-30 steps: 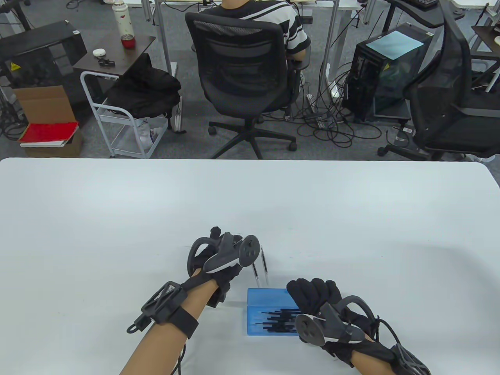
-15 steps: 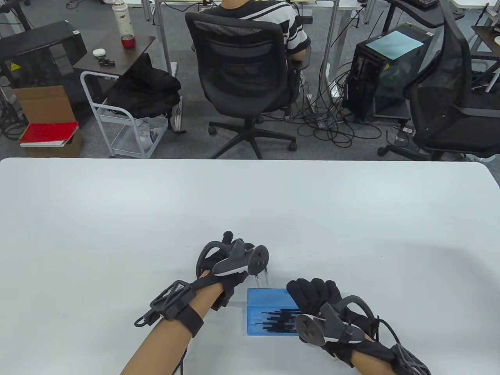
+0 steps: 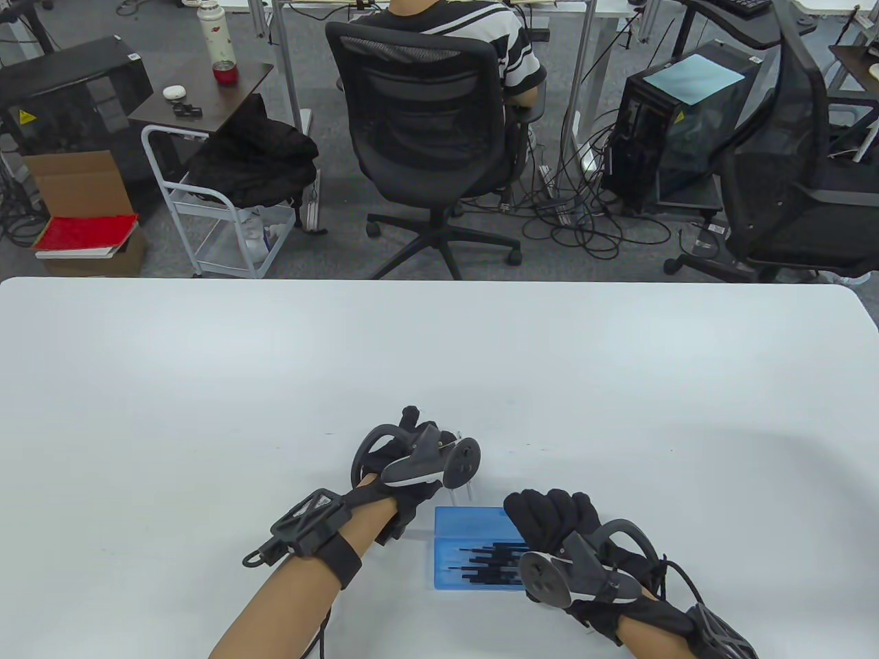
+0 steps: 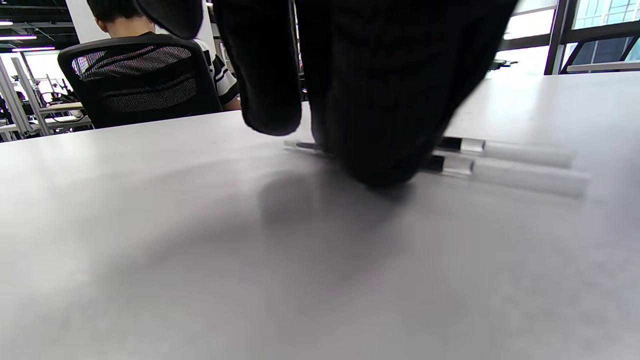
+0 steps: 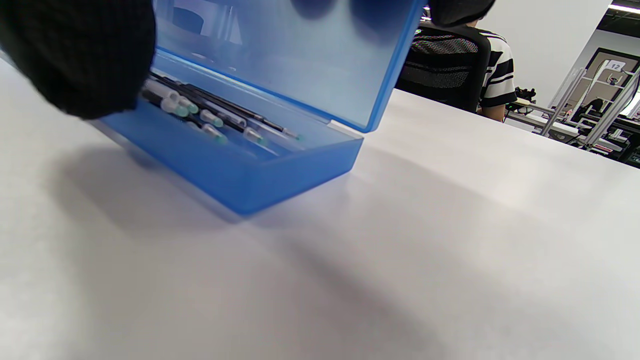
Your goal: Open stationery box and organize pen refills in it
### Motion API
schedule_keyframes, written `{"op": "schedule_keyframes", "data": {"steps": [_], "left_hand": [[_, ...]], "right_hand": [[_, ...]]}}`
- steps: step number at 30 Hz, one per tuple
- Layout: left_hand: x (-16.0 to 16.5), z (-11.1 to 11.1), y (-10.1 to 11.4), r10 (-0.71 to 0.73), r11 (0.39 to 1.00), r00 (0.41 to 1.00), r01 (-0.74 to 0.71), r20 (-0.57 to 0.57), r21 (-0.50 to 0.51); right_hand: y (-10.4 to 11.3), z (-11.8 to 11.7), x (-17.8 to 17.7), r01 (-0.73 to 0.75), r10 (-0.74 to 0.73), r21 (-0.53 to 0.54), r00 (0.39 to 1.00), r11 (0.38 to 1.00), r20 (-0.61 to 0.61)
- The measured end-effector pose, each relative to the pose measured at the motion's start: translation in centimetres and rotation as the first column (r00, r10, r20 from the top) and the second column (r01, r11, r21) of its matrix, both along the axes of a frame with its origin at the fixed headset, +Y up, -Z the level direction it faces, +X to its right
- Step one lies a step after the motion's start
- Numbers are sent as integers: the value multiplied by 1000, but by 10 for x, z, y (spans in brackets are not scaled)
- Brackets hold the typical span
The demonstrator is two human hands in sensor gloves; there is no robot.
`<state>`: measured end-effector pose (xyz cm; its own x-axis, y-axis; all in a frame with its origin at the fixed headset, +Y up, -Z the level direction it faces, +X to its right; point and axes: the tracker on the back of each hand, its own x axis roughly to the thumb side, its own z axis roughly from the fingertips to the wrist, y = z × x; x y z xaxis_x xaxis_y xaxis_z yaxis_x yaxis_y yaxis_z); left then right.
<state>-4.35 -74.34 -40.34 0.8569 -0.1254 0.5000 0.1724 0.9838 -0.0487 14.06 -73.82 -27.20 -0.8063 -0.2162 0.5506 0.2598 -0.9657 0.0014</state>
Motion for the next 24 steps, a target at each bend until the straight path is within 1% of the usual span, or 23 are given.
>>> {"op": "schedule_keyframes", "data": {"steps": [13,24], "left_hand": [[0,1,1,-25,1000,1000,25,-8,7],[-3,2,-1,-52,999,999,52,10,0]], "right_hand": [[0,0,0,-1,1,1,1000,1000,-1],[0,0,0,-2,2,2,1000,1000,0]]}}
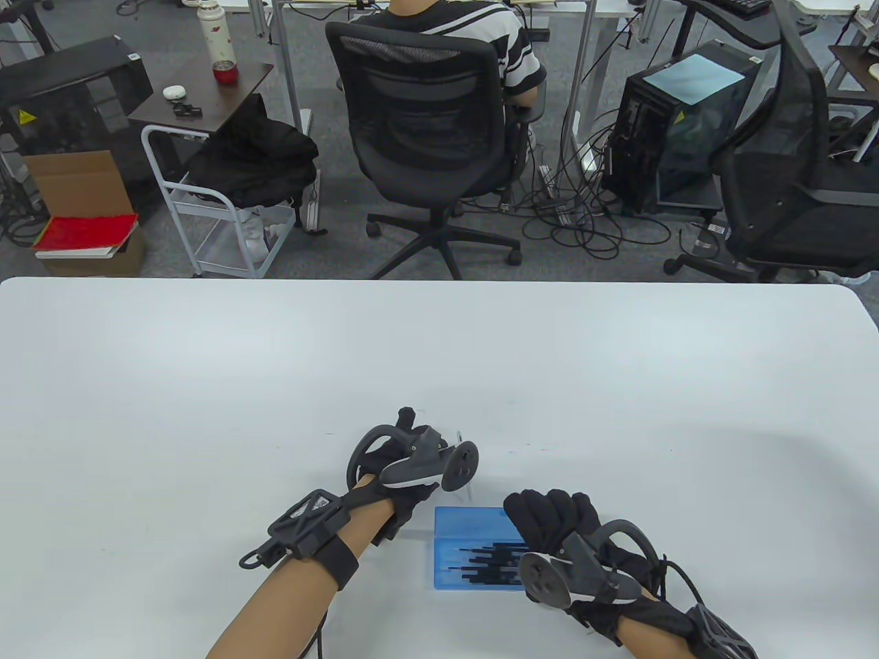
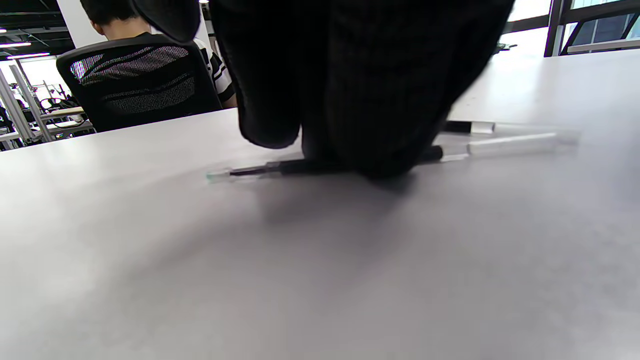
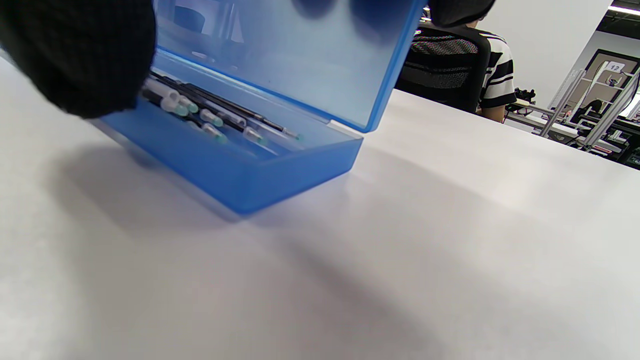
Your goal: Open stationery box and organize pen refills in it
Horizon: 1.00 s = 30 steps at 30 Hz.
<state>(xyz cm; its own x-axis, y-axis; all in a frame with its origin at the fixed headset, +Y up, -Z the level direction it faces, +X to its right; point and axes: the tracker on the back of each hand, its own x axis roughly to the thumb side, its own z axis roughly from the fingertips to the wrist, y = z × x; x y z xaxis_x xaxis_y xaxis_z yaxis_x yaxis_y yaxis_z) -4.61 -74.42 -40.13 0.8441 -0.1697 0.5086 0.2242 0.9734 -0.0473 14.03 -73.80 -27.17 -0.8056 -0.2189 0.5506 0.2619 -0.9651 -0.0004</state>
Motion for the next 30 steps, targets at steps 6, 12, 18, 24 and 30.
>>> {"op": "schedule_keyframes", "data": {"steps": [6,12,18,24,30], "left_hand": [[-4,2,0,-22,1000,1000,22,14,-1],[-9,5,-3,-41,999,999,41,27,-12],[-18,7,-1,-32,999,999,32,0,14],[-32,14,22,36,997,999,-34,-33,68],[-32,41,57,85,984,996,-86,10,156]], "right_hand": [[0,0,0,0,0,0,1000,1000,0],[0,0,0,-2,2,1,1000,1000,3],[0,0,0,-2,2,1,1000,1000,3],[0,0,0,-1,1,1,1000,1000,1],[0,0,0,-1,1,3,1000,1000,0]]}}
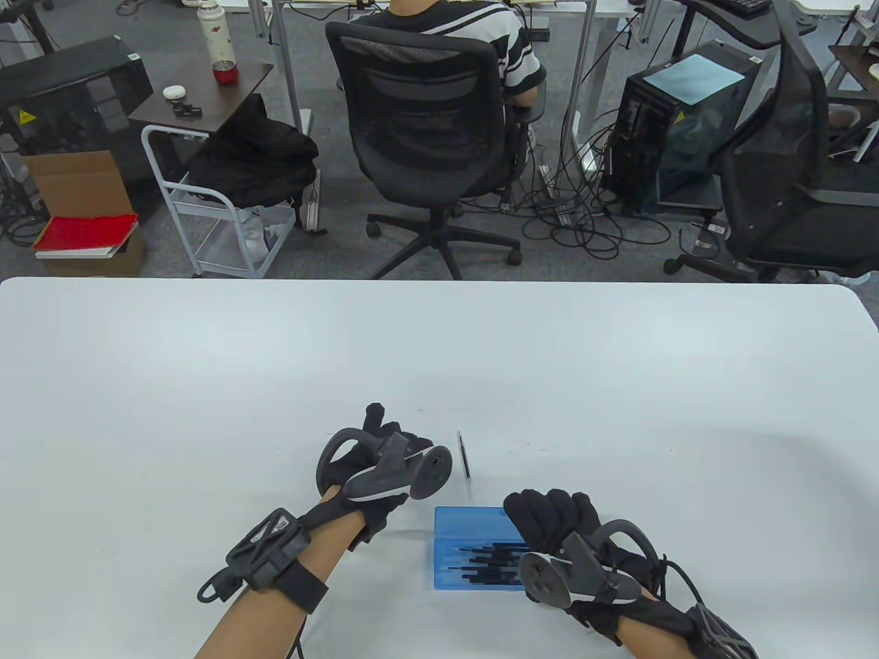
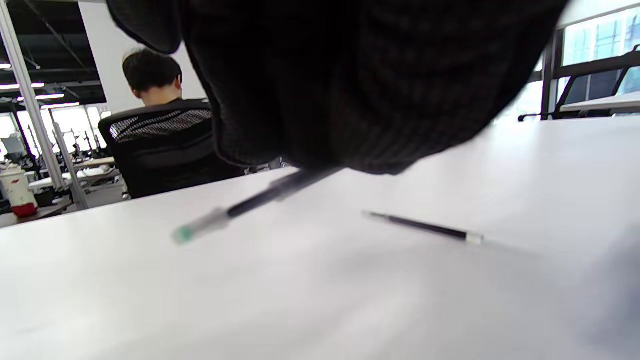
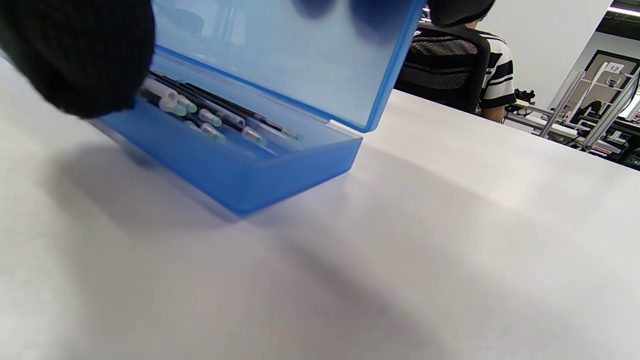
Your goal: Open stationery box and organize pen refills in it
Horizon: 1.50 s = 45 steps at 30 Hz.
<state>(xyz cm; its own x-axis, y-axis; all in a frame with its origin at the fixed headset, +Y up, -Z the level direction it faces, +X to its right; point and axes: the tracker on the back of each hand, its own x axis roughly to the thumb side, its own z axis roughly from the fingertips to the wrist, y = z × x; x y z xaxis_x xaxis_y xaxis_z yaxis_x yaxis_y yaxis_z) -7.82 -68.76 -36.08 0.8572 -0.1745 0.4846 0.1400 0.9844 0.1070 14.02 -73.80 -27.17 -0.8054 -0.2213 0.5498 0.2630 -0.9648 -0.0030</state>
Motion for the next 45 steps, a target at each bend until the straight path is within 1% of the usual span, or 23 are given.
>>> {"op": "schedule_keyframes", "data": {"steps": [2,5,8,11,12,15,17,18,19,21,23,26,36,45], "left_hand": [[5,15,12,7,999,999,-8,42,33],[17,37,23,-8,997,994,0,110,78],[33,62,25,-51,994,983,34,174,103],[46,82,21,-83,991,969,55,233,121],[49,86,19,-88,990,966,58,244,125],[61,100,5,-124,988,948,92,292,121],[67,105,-6,-154,985,938,122,310,121],[69,108,-11,-172,981,935,133,311,140],[72,111,-13,-212,968,927,156,308,198],[75,115,-16,-200,971,924,141,326,196],[79,118,-19,-163,981,923,115,347,155],[85,120,-24,-186,976,917,132,353,170],[98,114,-46,-187,979,919,144,348,146],[102,111,-50,-194,978,918,155,346,138]], "right_hand": [[0,0,0,0,0,0,1000,1000,0],[0,0,0,-1,1,1,1000,1000,1],[0,0,0,-4,4,4,1000,1000,2],[0,0,0,-3,3,3,1000,1000,2],[0,0,0,-3,3,4,1000,1000,2],[0,0,0,-2,2,3,1000,1000,3],[0,0,0,-2,2,5,1000,1000,3],[0,0,0,-2,2,5,1000,1000,2],[0,0,0,-1,1,5,1000,1000,3],[0,0,0,0,0,3,1000,1000,3],[0,0,0,0,0,4,1000,1000,1],[0,0,0,-1,1,4,1000,1000,1],[0,0,0,0,0,4,1000,1000,0],[0,0,0,4,-4,2,1000,1000,-3]]}}
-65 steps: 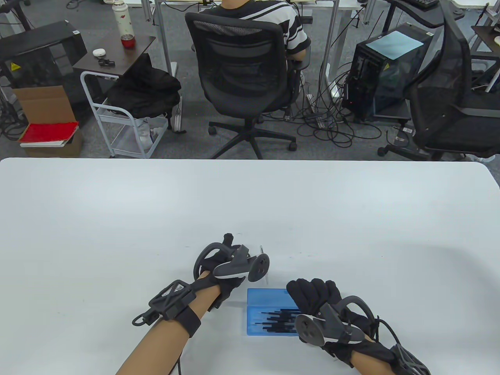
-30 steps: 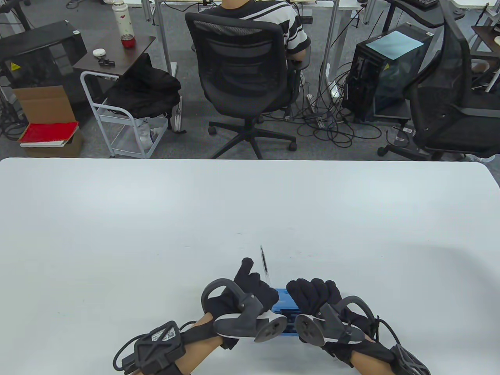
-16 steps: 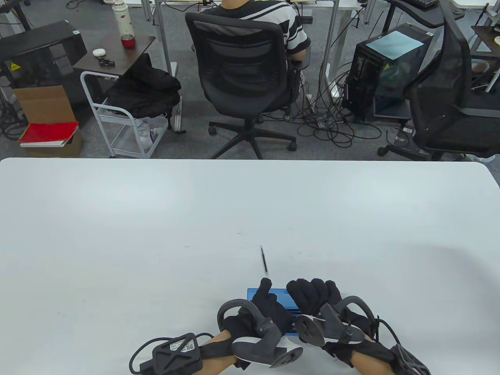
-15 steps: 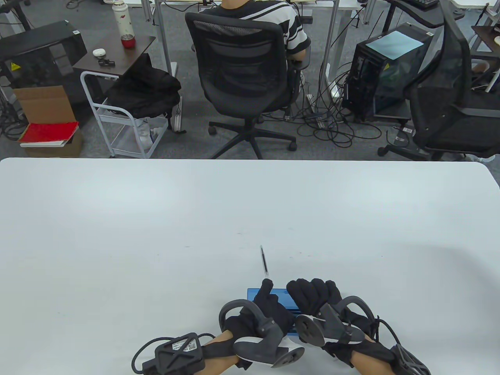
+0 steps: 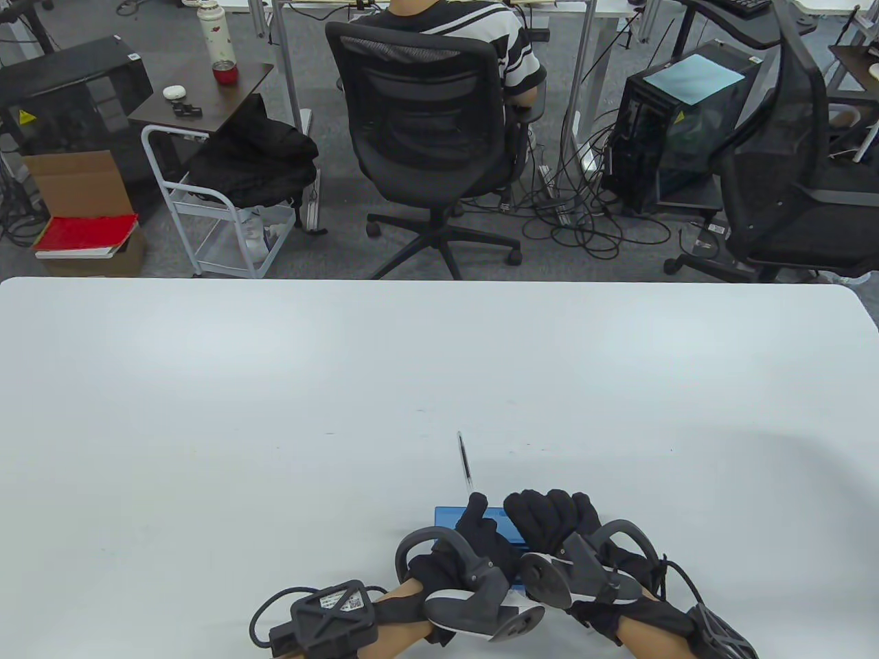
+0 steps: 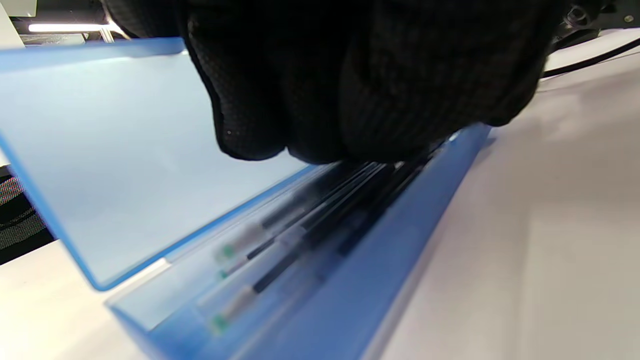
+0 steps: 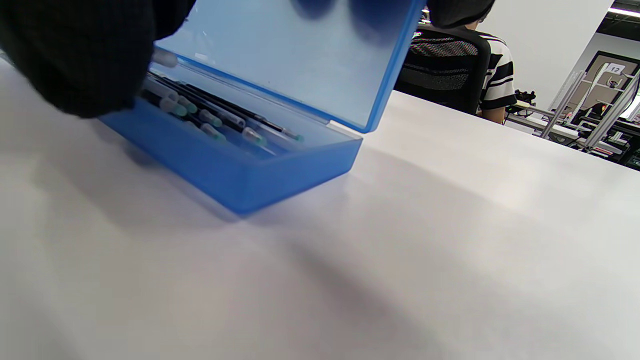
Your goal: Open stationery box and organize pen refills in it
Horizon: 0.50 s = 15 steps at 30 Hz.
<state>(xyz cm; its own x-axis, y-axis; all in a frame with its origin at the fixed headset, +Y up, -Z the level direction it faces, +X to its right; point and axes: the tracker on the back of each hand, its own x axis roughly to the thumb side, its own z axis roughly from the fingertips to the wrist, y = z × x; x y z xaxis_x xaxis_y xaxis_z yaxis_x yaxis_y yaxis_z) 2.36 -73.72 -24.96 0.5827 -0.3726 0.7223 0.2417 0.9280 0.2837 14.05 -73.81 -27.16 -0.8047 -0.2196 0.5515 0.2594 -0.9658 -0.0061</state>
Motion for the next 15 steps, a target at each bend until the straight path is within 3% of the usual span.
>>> {"op": "schedule_keyframes", "data": {"steps": [6,15], "left_hand": [[-2,2,6,12,999,999,-10,44,-44],[-19,-5,51,63,998,998,-63,9,-30]], "right_hand": [[0,0,0,2,-2,-1,1000,1000,-1],[0,0,0,1,-1,-1,1000,1000,-1]]}}
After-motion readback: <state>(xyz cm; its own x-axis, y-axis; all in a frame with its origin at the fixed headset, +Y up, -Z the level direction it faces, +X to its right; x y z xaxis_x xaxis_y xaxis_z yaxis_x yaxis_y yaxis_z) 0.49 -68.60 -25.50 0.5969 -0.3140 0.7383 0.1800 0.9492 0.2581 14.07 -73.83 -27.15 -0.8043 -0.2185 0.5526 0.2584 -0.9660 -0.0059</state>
